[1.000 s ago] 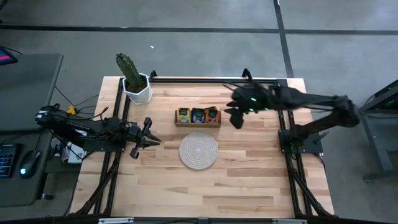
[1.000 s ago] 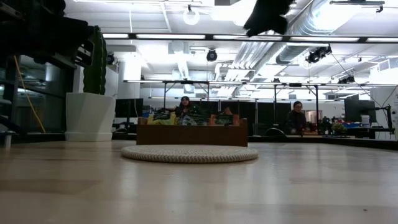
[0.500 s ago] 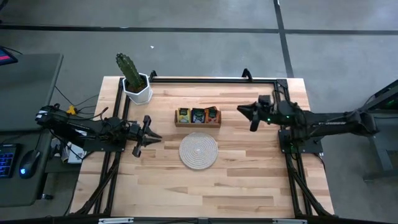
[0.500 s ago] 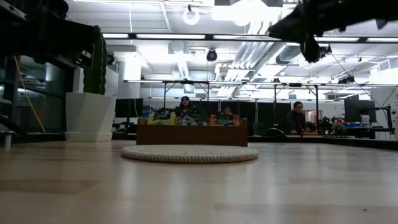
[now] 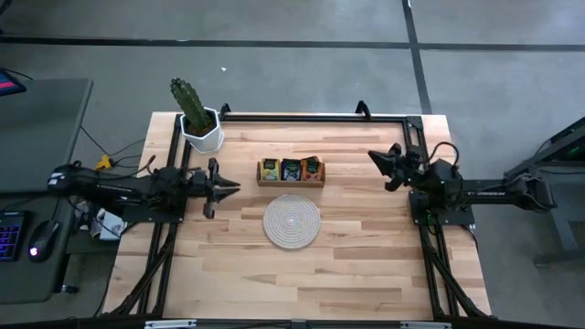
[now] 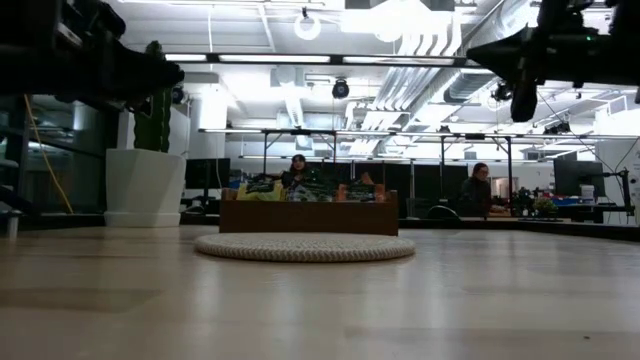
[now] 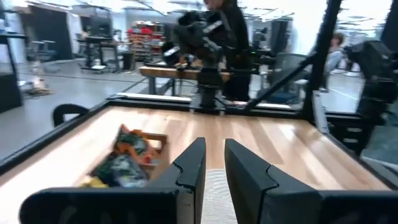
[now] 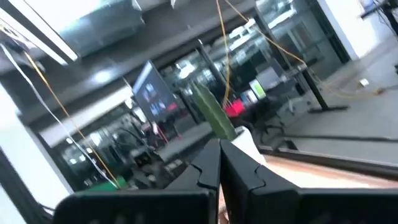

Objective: Pick & Place Tea
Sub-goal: Return to Home Position

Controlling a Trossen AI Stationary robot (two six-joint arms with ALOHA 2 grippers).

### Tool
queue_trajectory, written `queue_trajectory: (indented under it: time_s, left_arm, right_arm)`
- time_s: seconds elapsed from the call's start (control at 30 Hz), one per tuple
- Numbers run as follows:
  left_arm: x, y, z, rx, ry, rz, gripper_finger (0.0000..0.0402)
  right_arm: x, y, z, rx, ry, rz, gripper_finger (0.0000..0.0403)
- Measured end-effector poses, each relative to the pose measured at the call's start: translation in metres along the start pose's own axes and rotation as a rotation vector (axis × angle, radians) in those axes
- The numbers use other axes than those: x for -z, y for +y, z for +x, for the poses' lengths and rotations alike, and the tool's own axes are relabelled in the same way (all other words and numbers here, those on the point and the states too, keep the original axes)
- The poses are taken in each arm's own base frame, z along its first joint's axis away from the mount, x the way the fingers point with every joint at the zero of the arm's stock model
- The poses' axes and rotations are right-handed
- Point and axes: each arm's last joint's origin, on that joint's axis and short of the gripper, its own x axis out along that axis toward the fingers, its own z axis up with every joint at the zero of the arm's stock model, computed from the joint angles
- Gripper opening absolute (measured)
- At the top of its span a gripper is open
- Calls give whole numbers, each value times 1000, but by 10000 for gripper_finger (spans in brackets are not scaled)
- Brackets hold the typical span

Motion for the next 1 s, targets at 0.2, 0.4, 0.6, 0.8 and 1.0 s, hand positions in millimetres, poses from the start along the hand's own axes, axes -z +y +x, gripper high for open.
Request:
queue_trajectory:
  time_s: [0.2,0.4,0.6,0.8,1.0]
  left_arm:
    - [-6,17,0,-26,-53,14,58]
    - [-7,28,-2,-68,-53,49,58]
    - [-9,33,-5,-67,-67,88,34]
    - [-14,32,-12,-42,-119,90,6]
    - [-8,30,-20,-68,-52,67,2]
  right_arm:
    - [2,-4,-9,-18,-27,-4,3]
    - [9,-9,-14,22,35,-16,2]
    - [11,-9,-15,2,71,-13,2]
    - [9,-9,-20,-17,74,-12,2]
    - [14,-14,-25,33,135,-24,1]
